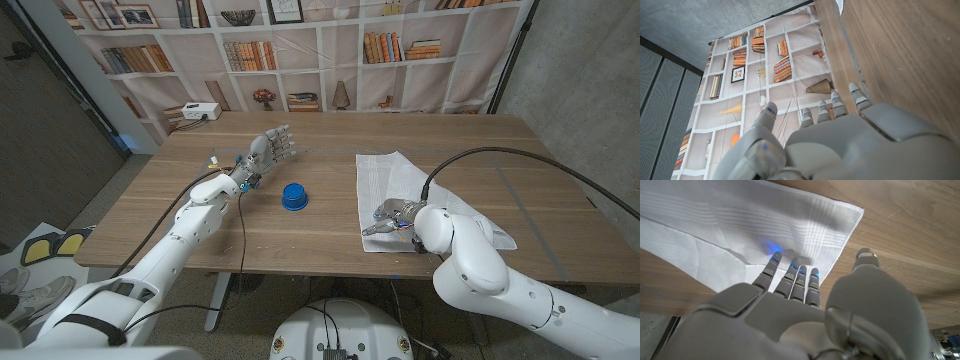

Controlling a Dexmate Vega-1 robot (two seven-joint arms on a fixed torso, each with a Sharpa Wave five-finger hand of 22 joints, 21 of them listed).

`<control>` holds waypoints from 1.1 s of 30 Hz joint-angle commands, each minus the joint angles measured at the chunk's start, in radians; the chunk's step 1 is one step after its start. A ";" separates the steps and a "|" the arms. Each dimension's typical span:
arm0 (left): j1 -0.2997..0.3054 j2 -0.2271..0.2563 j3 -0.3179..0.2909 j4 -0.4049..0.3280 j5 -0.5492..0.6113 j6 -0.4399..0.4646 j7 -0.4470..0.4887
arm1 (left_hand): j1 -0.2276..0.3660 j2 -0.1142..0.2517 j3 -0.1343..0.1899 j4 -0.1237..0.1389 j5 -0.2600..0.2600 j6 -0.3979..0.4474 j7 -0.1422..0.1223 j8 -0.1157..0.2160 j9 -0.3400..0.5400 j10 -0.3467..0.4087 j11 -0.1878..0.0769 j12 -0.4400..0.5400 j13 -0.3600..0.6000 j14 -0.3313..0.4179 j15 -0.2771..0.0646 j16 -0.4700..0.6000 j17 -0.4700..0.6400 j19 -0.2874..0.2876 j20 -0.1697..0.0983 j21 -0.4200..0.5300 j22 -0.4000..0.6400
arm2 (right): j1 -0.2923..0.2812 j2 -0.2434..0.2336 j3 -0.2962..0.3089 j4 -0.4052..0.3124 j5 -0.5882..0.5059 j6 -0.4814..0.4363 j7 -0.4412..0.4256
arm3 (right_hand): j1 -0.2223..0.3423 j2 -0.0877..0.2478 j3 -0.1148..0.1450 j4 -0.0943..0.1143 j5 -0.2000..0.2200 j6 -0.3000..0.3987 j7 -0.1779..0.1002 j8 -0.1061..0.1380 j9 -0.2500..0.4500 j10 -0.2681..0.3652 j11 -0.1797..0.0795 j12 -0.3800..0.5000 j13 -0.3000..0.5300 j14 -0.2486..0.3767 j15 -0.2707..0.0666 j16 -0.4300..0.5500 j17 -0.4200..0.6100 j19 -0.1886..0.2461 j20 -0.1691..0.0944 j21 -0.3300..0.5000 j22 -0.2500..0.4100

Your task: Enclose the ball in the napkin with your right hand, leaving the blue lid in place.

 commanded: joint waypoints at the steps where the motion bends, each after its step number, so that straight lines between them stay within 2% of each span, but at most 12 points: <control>1: 0.004 0.000 0.004 -0.008 -0.002 -0.005 -0.008 | -0.007 0.005 0.009 0.000 -0.001 0.001 -0.004 0.005 -0.001 -0.001 0.011 0.001 0.002 0.003 0.004 0.003 0.003 0.006 0.002 -0.006 0.004 | -0.330 0.217 0.182 0.140 -0.770 0.287 -0.188 | 0.090 0.015 0.015 -0.046 0.023 0.064 -0.038 0.027 0.003 0.071 -0.011 0.037 0.010 0.072 -0.107 0.052 0.025 0.033 -0.023 0.001 0.005; 3: 0.004 0.000 0.004 -0.008 -0.002 -0.004 -0.008 | -0.008 0.005 0.009 0.000 -0.001 0.000 -0.005 0.005 -0.001 -0.002 0.011 0.000 0.002 0.003 0.004 0.003 0.003 0.006 0.003 -0.006 0.004 | -0.354 0.250 0.211 0.154 -0.787 0.319 -0.184 | 0.108 0.013 0.013 -0.056 0.028 0.076 -0.050 0.029 0.003 0.082 -0.024 0.043 0.013 0.091 -0.121 0.070 0.034 0.050 -0.042 0.004 0.006; 6: 0.003 -0.001 0.004 -0.006 -0.004 -0.005 -0.010 | -0.008 0.004 0.009 0.000 -0.001 0.001 -0.005 0.005 -0.001 -0.002 0.010 0.000 0.002 0.004 0.004 0.003 0.003 0.006 0.002 -0.006 0.004 | -0.374 0.300 0.253 0.172 -0.833 0.374 -0.123 | 0.140 0.017 0.016 -0.071 0.036 0.058 -0.060 0.018 0.002 0.054 -0.031 0.035 0.017 0.077 -0.122 0.080 0.048 0.049 -0.046 -0.002 0.006; 7: 0.002 0.000 0.004 -0.004 -0.004 -0.006 -0.011 | -0.009 0.004 0.008 0.000 -0.001 0.001 -0.005 0.005 -0.001 -0.002 0.010 0.000 0.002 0.005 0.005 0.004 0.003 0.005 0.003 -0.006 0.004 | -0.382 0.310 0.267 0.174 -0.829 0.388 -0.120 | 0.158 0.022 0.013 -0.078 0.042 0.015 -0.057 0.001 0.003 0.005 -0.032 0.020 0.021 0.041 -0.121 0.083 0.063 0.044 -0.049 -0.010 0.007; 10: 0.002 -0.001 0.002 0.000 -0.007 -0.007 -0.013 | -0.010 0.003 0.008 0.000 -0.001 0.001 -0.005 0.005 -0.001 -0.002 0.009 0.000 0.002 0.005 0.005 0.004 0.003 0.006 0.002 -0.006 0.004 | -0.396 0.350 0.298 0.182 -0.864 0.431 -0.068 | 0.162 0.024 0.003 -0.077 0.045 -0.020 -0.053 -0.008 0.005 -0.045 -0.032 0.006 0.027 -0.010 -0.106 0.081 0.077 0.026 -0.052 -0.023 0.007; 12: 0.002 -0.001 0.001 0.000 -0.009 -0.005 -0.014 | -0.010 0.003 0.008 0.000 -0.001 0.001 -0.005 0.005 -0.001 -0.001 0.009 0.000 0.002 0.005 0.005 0.004 0.003 0.005 0.003 -0.007 0.004 | -0.398 0.380 0.322 0.175 -0.864 0.463 -0.004 | 0.149 0.020 -0.009 -0.070 0.046 -0.042 -0.046 -0.010 0.006 -0.069 -0.020 0.000 0.031 -0.033 -0.090 0.081 0.084 0.011 -0.043 -0.032 0.008; 13: 0.003 -0.001 0.001 0.001 -0.008 -0.006 -0.014 | -0.010 0.003 0.008 0.000 -0.001 0.001 -0.005 0.005 -0.001 -0.001 0.008 0.001 0.002 0.005 0.005 0.004 0.003 0.006 0.002 -0.007 0.004 | -0.401 0.386 0.334 0.169 -0.853 0.479 0.016 | 0.119 0.015 -0.029 -0.054 0.045 -0.065 -0.037 -0.011 0.007 -0.096 -0.007 -0.005 0.036 -0.071 -0.067 0.076 0.090 -0.016 -0.024 -0.047 0.009; 14: 0.002 0.000 0.000 0.003 -0.008 -0.006 -0.013 | -0.010 0.003 0.008 0.000 -0.001 0.001 -0.005 0.005 -0.001 -0.001 0.009 0.001 0.002 0.005 0.005 0.004 0.003 0.006 0.001 -0.007 0.004 | -0.406 0.395 0.345 0.160 -0.826 0.486 0.018 | 0.087 0.012 -0.044 -0.037 0.044 -0.074 -0.024 -0.009 0.008 -0.098 -0.001 -0.002 0.038 -0.076 -0.056 0.079 0.093 -0.019 -0.010 -0.051 0.009; 17: -0.001 -0.002 -0.001 0.012 -0.009 -0.005 -0.013 | -0.011 0.003 0.008 0.000 -0.001 0.001 -0.005 0.005 -0.001 -0.001 0.009 0.001 0.002 0.005 0.005 0.004 0.003 0.008 0.002 -0.006 0.004 | -0.416 0.410 0.351 0.154 -0.826 0.510 0.018 | 0.055 0.007 -0.061 -0.022 0.043 -0.062 -0.010 -0.001 0.010 -0.103 0.004 0.000 0.042 -0.085 -0.050 0.081 0.096 -0.025 -0.010 -0.058 0.010; 19: -0.005 -0.004 -0.001 0.021 -0.010 -0.006 -0.017 | -0.011 0.003 0.008 0.000 -0.001 0.001 -0.005 0.005 -0.001 -0.001 0.009 0.001 0.002 0.006 0.005 0.004 0.004 0.008 0.002 -0.006 0.004 | -0.421 0.421 0.355 0.146 -0.816 0.524 0.028 | 0.041 0.005 -0.069 -0.015 0.042 -0.050 -0.011 0.005 0.010 -0.104 0.003 0.002 0.043 -0.087 -0.053 0.084 0.098 -0.027 -0.011 -0.060 0.010; 33: -0.060 -0.026 0.007 0.114 -0.009 -0.022 -0.057 | -0.011 0.004 0.009 0.000 -0.001 0.001 -0.004 0.005 -0.001 -0.002 0.010 0.000 0.002 0.006 0.005 0.004 0.003 0.008 0.003 -0.008 0.004 | -0.436 0.470 0.331 0.136 -0.816 0.580 0.043 | 0.023 -0.002 -0.090 -0.008 0.038 -0.044 -0.009 0.008 0.012 -0.112 0.006 0.007 0.050 -0.100 -0.048 0.090 0.103 -0.024 -0.016 -0.067 0.011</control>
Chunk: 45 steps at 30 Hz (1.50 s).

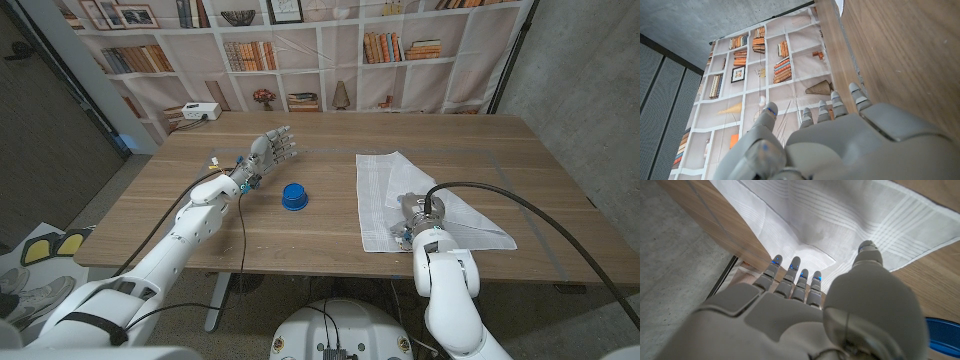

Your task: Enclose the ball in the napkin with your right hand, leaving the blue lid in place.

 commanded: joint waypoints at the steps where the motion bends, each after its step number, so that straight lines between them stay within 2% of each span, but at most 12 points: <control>1: -0.044 -0.019 0.006 0.076 -0.001 -0.015 -0.033 | -0.005 -0.002 0.009 0.000 -0.001 0.001 -0.005 0.004 -0.001 -0.001 0.009 0.000 0.002 0.002 0.001 0.004 0.001 0.004 0.006 0.000 0.004 | -0.020 0.053 -0.002 -0.009 -0.027 0.074 0.041 | -0.008 -0.003 -0.010 0.002 0.000 0.008 0.004 0.007 0.003 -0.012 0.002 0.004 0.005 -0.012 -0.050 0.005 0.003 -0.001 -0.006 -0.005 0.000; 5: -0.057 -0.023 0.004 0.102 -0.002 -0.024 -0.046 | -0.005 -0.002 0.009 0.000 -0.001 0.000 -0.005 0.004 -0.001 -0.001 0.010 0.000 0.002 0.000 0.002 0.003 0.001 0.005 0.006 0.000 0.004 | -0.009 0.061 -0.008 0.015 -0.051 0.083 0.051 | -0.006 -0.013 -0.019 -0.002 -0.003 0.001 -0.005 0.005 0.003 -0.027 -0.005 0.001 0.007 -0.026 -0.057 0.001 0.002 -0.009 -0.016 -0.011 0.001; 7: -0.063 -0.025 0.004 0.114 -0.002 -0.027 -0.051 | -0.005 -0.002 0.010 0.001 -0.001 0.000 -0.006 0.004 -0.001 -0.003 0.009 0.000 0.002 0.000 0.002 0.003 0.001 0.005 0.007 0.000 0.004 | 0.002 0.069 -0.009 0.030 -0.062 0.089 0.074 | 0.024 -0.012 -0.014 -0.017 -0.001 0.001 -0.011 0.006 0.003 -0.029 -0.010 0.003 0.009 -0.027 -0.062 0.002 0.000 -0.007 -0.026 -0.012 0.001; 11: -0.070 -0.028 0.001 0.132 -0.003 -0.033 -0.059 | -0.006 -0.002 0.009 0.001 -0.001 0.000 -0.005 0.004 -0.001 -0.002 0.011 0.000 0.002 0.000 0.002 0.003 0.001 0.004 0.007 -0.001 0.004 | 0.017 0.078 -0.011 0.062 -0.075 0.091 0.085 | 0.081 0.007 0.001 -0.040 0.004 0.016 -0.023 0.012 0.003 -0.020 -0.022 0.011 0.013 -0.009 -0.077 0.014 0.000 0.007 -0.035 -0.012 0.002; 17: -0.079 -0.030 -0.001 0.156 -0.004 -0.037 -0.069 | -0.007 -0.002 0.009 0.001 -0.001 0.001 -0.005 0.004 -0.001 -0.003 0.008 0.000 0.002 0.001 0.001 0.003 0.002 0.004 0.007 -0.001 0.004 | 0.033 0.078 -0.021 0.124 -0.095 0.075 0.043 | 0.116 0.034 0.007 -0.050 0.003 0.076 -0.031 0.028 0.003 0.029 -0.030 0.037 0.019 0.032 -0.102 0.045 0.007 0.038 -0.059 -0.007 0.003; 25: -0.087 -0.030 -0.004 0.171 -0.003 -0.041 -0.074 | -0.008 -0.003 0.009 0.001 -0.001 0.001 -0.005 0.004 -0.001 -0.002 0.008 0.000 0.002 0.001 0.001 0.003 0.002 0.003 0.008 -0.002 0.004 | 0.050 0.067 -0.019 0.156 -0.062 0.062 0.028 | 0.174 0.061 0.005 -0.067 0.004 0.279 -0.041 0.077 -0.002 0.220 -0.041 0.129 0.027 0.158 -0.148 0.120 0.014 0.137 -0.082 0.016 0.001; 27: -0.088 -0.031 -0.005 0.175 -0.004 -0.042 -0.075 | -0.008 -0.003 0.009 0.001 -0.001 0.000 -0.005 0.004 -0.001 -0.002 0.010 0.000 0.002 0.001 0.001 0.003 0.002 0.003 0.008 -0.003 0.004 | 0.050 0.062 -0.019 0.164 -0.051 0.053 0.009 | 0.188 0.068 0.005 -0.070 0.007 0.350 -0.044 0.091 -0.005 0.288 -0.048 0.159 0.026 0.198 -0.161 0.136 0.011 0.156 -0.085 0.020 0.001; 28: -0.091 -0.032 -0.005 0.180 -0.004 -0.042 -0.078 | -0.008 -0.003 0.009 0.001 -0.001 0.001 -0.005 0.004 -0.001 -0.002 0.011 0.000 0.002 0.001 0.001 0.003 0.002 0.003 0.008 -0.003 0.004 | 0.050 0.060 -0.020 0.169 -0.048 0.047 -0.001 | 0.206 0.077 0.007 -0.075 0.011 0.433 -0.050 0.115 -0.006 0.338 -0.052 0.185 0.028 0.240 -0.168 0.151 0.011 0.179 -0.096 0.025 0.000; 30: -0.095 -0.033 -0.004 0.187 -0.002 -0.044 -0.081 | -0.008 -0.004 0.009 0.001 -0.002 0.000 -0.005 0.004 -0.001 -0.002 0.009 0.000 0.002 0.002 0.002 0.003 0.002 0.003 0.008 -0.003 0.004 | 0.043 0.049 -0.017 0.171 -0.010 0.036 -0.053 | 0.236 0.095 0.018 -0.083 0.018 0.497 -0.046 0.132 -0.007 0.396 -0.056 0.215 0.030 0.284 -0.179 0.165 0.012 0.201 -0.098 0.030 -0.001; 33: -0.100 -0.035 -0.003 0.198 -0.002 -0.046 -0.086 | -0.008 -0.004 0.009 0.001 -0.002 0.000 -0.005 0.004 -0.001 -0.002 0.009 0.000 0.002 0.001 0.002 0.003 0.002 0.003 0.005 -0.003 0.005 | 0.031 0.028 -0.017 0.173 0.045 0.015 -0.155 | 0.301 0.169 0.064 -0.093 0.034 0.630 -0.029 0.173 -0.007 0.482 -0.052 0.258 0.026 0.373 -0.187 0.177 0.006 0.253 -0.109 0.046 -0.001; 37: -0.110 -0.041 -0.001 0.215 0.000 -0.050 -0.092 | -0.009 -0.004 0.009 0.001 -0.002 0.001 -0.005 0.004 -0.001 -0.002 0.009 0.000 0.002 0.002 0.001 0.003 0.002 0.002 0.007 -0.004 0.005 | 0.024 -0.001 -0.018 0.175 0.105 -0.008 -0.254 | 0.336 0.183 0.086 -0.096 0.022 0.765 0.005 0.246 0.019 0.583 -0.052 0.302 0.027 0.468 -0.186 0.210 0.024 0.283 -0.121 0.056 -0.002; 45: -0.119 -0.044 0.001 0.227 0.003 -0.047 -0.096 | -0.010 -0.005 0.009 0.001 -0.002 0.000 -0.005 0.004 -0.001 -0.001 0.010 0.000 0.002 0.002 0.004 0.003 0.002 0.002 0.008 -0.004 0.005 | 0.016 -0.042 -0.039 0.189 0.209 -0.065 -0.532 | 0.355 0.194 0.103 -0.095 0.014 0.784 0.019 0.266 0.030 0.620 -0.054 0.319 0.033 0.505 -0.187 0.223 0.036 0.308 -0.124 0.067 0.000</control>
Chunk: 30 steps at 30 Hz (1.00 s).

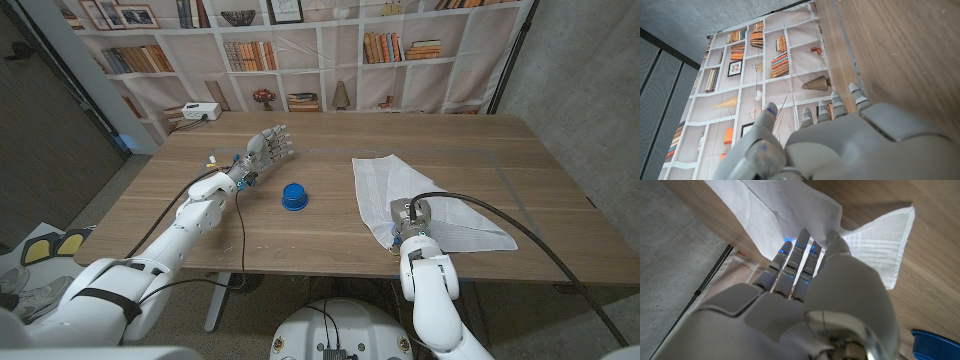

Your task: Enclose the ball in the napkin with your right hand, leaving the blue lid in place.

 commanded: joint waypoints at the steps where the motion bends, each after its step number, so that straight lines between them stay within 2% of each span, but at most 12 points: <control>1: -0.018 -0.007 0.005 0.028 0.006 0.000 -0.013 | -0.006 -0.001 0.009 0.001 -0.002 0.000 -0.006 0.004 -0.001 -0.001 0.009 0.000 0.002 0.001 0.003 0.003 0.002 0.002 0.006 -0.005 0.005 | -0.010 -0.061 -0.021 0.026 0.158 -0.075 -0.376 | 0.012 0.019 0.010 0.001 -0.005 0.068 0.016 0.008 0.008 0.006 0.001 0.008 0.004 0.013 -0.155 0.010 0.005 0.011 0.001 0.008 0.003; 5: -0.017 -0.007 0.005 0.025 0.007 0.004 -0.010 | -0.006 -0.001 0.009 0.001 -0.002 0.000 -0.006 0.004 -0.001 -0.002 0.009 0.000 0.002 0.002 0.003 0.003 0.002 0.003 0.006 -0.005 0.005 | -0.001 -0.077 -0.028 0.036 0.208 -0.101 -0.533 | 0.013 0.019 0.012 0.003 -0.007 0.068 0.015 0.011 0.011 0.008 0.000 0.010 0.006 0.020 -0.154 0.013 0.008 0.013 0.002 0.009 0.004; 9: -0.012 -0.006 0.004 0.018 0.007 0.004 -0.005 | -0.006 -0.001 0.009 0.001 -0.002 -0.001 -0.006 0.004 -0.001 -0.002 0.009 0.000 0.002 0.002 0.004 0.003 0.002 0.002 0.007 -0.005 0.005 | 0.017 -0.085 -0.035 0.042 0.235 -0.132 -0.602 | 0.015 0.020 0.016 0.005 -0.010 0.066 0.013 0.014 0.013 0.008 0.001 0.009 0.006 0.025 -0.154 0.013 0.010 0.014 0.004 0.010 0.004; 18: -0.004 -0.007 0.001 0.004 0.006 0.005 0.004 | -0.006 0.000 0.010 0.000 -0.001 0.000 -0.005 0.004 -0.001 -0.001 0.008 0.000 0.002 0.003 0.004 0.004 0.002 0.003 0.008 -0.006 0.005 | 0.071 -0.117 -0.038 0.047 0.286 -0.173 -0.658 | 0.015 0.019 0.023 0.010 -0.014 0.068 0.011 0.022 0.018 0.015 -0.006 0.007 0.001 0.029 -0.153 0.003 0.008 0.015 0.010 0.012 0.005; 30: 0.024 0.003 -0.003 -0.054 0.007 0.021 0.044 | -0.006 0.001 0.011 0.000 -0.001 0.001 -0.005 0.004 -0.001 -0.001 0.009 0.000 0.002 0.003 0.003 0.003 0.002 0.003 0.008 -0.006 0.005 | 0.127 -0.158 -0.017 0.057 0.401 -0.223 -0.692 | 0.016 0.014 0.031 0.013 -0.018 0.071 0.011 0.029 0.020 0.023 0.003 0.004 -0.005 0.036 -0.154 -0.009 0.005 0.016 0.014 0.014 0.005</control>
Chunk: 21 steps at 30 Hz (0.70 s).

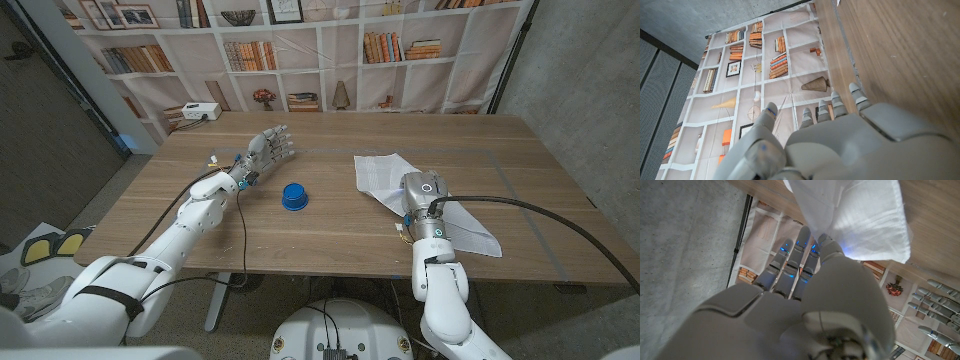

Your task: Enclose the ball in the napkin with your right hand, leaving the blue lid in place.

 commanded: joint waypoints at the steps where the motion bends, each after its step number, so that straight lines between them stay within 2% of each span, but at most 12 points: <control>1: 0.024 0.009 -0.004 -0.051 0.002 0.014 0.035 | -0.006 0.001 0.011 0.000 -0.001 0.000 -0.005 0.004 -0.001 -0.002 0.009 0.000 0.002 0.003 0.003 0.003 0.002 0.003 0.008 0.001 0.005 | 0.058 -0.041 0.017 0.010 0.114 -0.056 -0.059 | 0.000 -0.003 0.006 0.000 -0.002 0.015 0.011 0.008 -0.001 0.006 -0.003 -0.001 0.001 0.012 -0.151 -0.005 0.001 0.005 0.005 0.007 0.002; 11: 0.043 0.009 -0.001 -0.095 0.006 0.021 0.066 | -0.005 0.001 0.012 -0.001 -0.001 0.001 -0.005 0.005 -0.001 -0.002 0.008 0.000 0.002 0.004 0.003 0.004 0.001 0.005 0.008 0.001 0.005 | 0.106 -0.082 0.030 0.014 0.226 -0.090 -0.091 | -0.004 -0.006 0.009 0.006 -0.006 0.015 0.008 0.007 -0.010 0.006 -0.001 -0.005 -0.002 0.018 -0.149 -0.011 0.001 0.003 0.006 0.007 0.002; 21: 0.072 0.013 -0.001 -0.151 0.009 0.034 0.106 | -0.004 0.001 0.013 -0.002 0.000 0.000 -0.005 0.004 -0.001 -0.003 0.008 0.000 0.002 0.005 0.001 0.003 0.001 0.005 0.006 0.001 0.005 | 0.163 -0.115 0.055 0.033 0.396 -0.116 -0.146 | -0.007 -0.006 0.013 0.010 -0.010 0.019 0.014 0.005 -0.020 0.010 0.003 -0.008 -0.005 0.017 -0.149 -0.020 0.000 0.001 0.012 0.008 0.002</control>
